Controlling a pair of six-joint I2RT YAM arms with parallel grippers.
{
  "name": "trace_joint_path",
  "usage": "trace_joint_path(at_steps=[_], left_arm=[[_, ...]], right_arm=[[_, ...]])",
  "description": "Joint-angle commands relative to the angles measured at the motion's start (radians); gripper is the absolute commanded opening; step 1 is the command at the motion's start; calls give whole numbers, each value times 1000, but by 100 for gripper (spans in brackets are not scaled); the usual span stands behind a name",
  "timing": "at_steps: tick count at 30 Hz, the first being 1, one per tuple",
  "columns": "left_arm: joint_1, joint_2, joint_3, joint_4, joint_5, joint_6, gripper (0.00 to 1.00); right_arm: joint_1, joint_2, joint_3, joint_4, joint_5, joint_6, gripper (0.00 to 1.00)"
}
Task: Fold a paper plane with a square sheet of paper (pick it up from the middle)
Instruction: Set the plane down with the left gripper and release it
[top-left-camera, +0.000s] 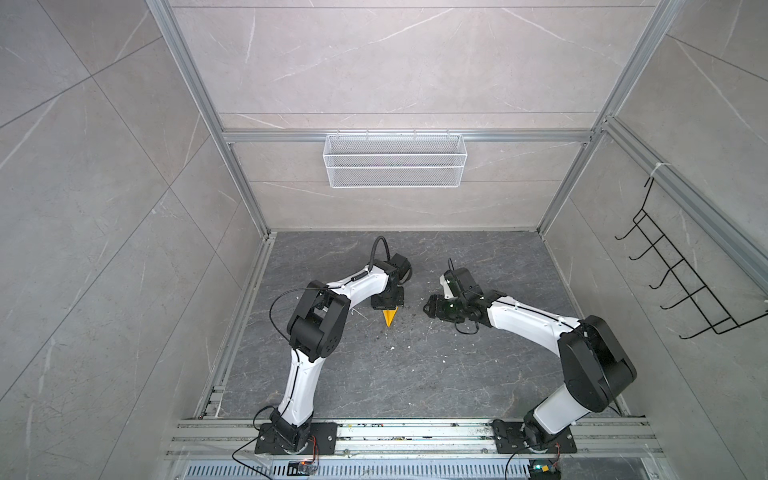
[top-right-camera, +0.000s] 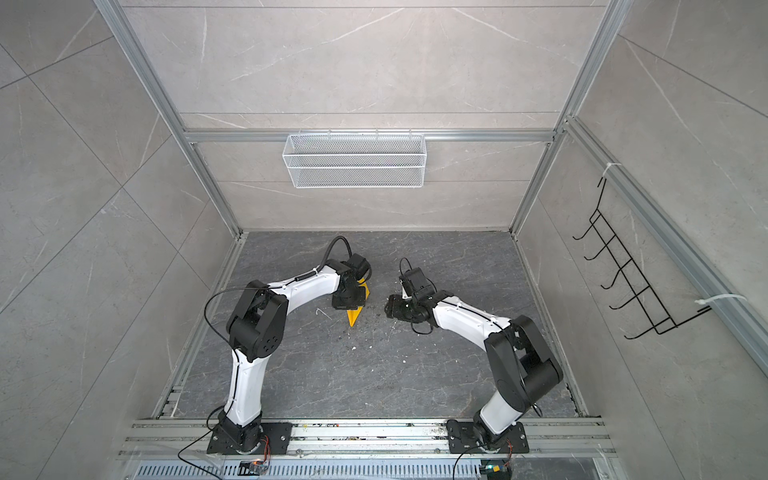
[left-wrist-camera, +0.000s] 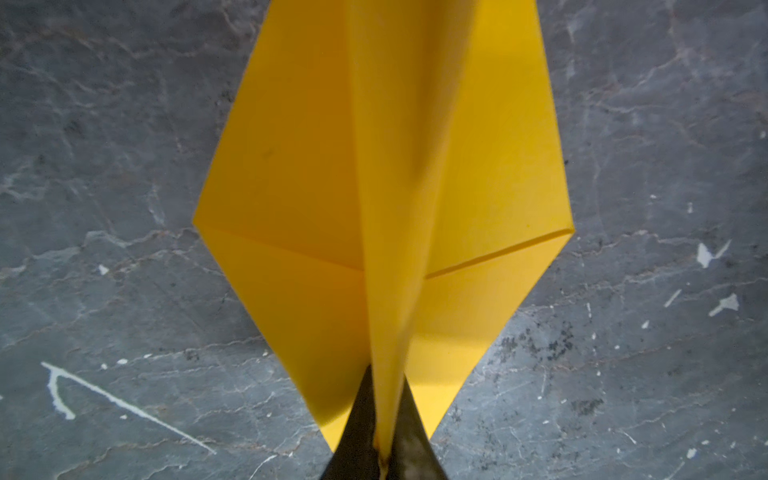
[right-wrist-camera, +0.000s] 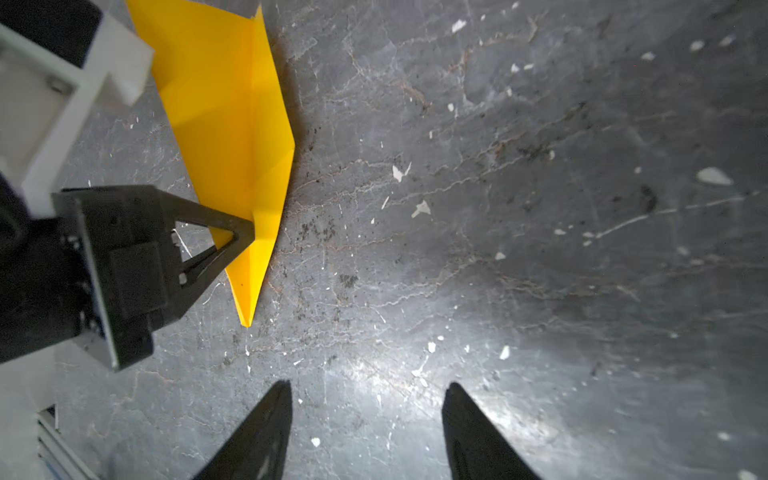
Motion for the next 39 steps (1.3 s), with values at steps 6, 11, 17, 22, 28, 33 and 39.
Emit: trace_joint_path(at_steps=[6,11,17,22,28,33,39], left_arm=[[0,40,36,-48,-8,-17,16],[0,36,44,-51,4,-19,19],[-1,-95,58,-51,6,-17,30],[0,-316,-24,19,-20,-19,51],[27,-595,-185,101,-140,4,67],[95,-837,-443,277,-339,100,87],[308,-1060,-791,491,-430,155,97]], right_arm=[[-12,-57,-24,-43,64,-30,66],[-13,-68,-17,-48,67,-25,66],[-16,-106,42,-108,120,-46,67],[-20,-167,124,-182,237,-110,75],[-44,-258,177,-212,394,-222,91],[-52,-323,132,-160,616,-349,99],[-95,-378,-64,40,865,-416,99]])
